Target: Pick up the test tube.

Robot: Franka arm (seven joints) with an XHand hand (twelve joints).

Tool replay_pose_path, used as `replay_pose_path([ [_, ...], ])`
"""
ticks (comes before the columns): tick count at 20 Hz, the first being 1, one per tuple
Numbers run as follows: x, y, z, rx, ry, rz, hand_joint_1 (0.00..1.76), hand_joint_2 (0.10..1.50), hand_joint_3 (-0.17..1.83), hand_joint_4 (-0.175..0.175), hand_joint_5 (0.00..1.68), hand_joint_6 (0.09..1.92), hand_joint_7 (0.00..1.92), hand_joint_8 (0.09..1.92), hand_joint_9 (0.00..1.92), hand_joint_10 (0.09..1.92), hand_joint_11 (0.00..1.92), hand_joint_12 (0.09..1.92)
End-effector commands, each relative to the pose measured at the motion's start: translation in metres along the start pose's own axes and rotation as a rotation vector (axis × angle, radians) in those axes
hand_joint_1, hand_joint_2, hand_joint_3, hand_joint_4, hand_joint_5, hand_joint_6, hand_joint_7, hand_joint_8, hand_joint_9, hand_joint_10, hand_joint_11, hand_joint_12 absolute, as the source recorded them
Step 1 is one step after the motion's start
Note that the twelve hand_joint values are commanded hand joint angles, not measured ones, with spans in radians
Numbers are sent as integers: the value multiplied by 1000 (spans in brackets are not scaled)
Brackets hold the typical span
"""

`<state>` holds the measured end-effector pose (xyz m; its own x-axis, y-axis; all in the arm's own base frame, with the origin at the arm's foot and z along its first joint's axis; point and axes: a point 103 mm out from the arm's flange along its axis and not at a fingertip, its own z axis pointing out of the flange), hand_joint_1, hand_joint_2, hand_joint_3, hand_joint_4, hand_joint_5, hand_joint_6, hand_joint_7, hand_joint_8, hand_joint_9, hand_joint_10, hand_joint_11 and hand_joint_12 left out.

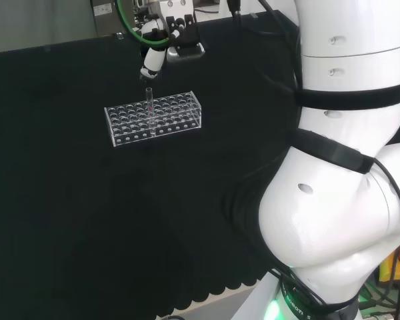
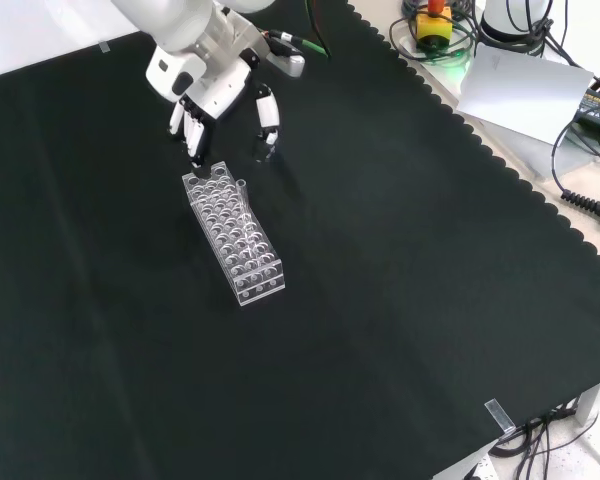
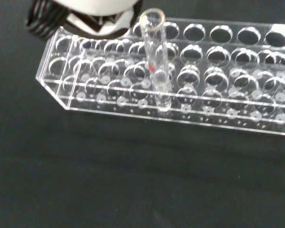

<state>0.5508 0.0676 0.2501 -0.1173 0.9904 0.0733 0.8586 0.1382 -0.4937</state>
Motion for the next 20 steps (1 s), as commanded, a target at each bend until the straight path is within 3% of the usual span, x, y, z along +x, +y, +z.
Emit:
replay_pose_path([
  [1,11,4,18,51,-9,-23,959,616,627,-110,382,553,454,917,647,795,321,1481],
  [5,16,5,28,68,-43,-28,974,608,637,-109,379,540,486,917,629,806,308,1484],
  [13,15,7,42,66,-172,-35,991,593,677,-113,497,582,684,894,660,803,305,1485],
  [20,14,12,45,62,-206,-34,994,591,689,-115,541,610,752,896,685,787,312,1480],
])
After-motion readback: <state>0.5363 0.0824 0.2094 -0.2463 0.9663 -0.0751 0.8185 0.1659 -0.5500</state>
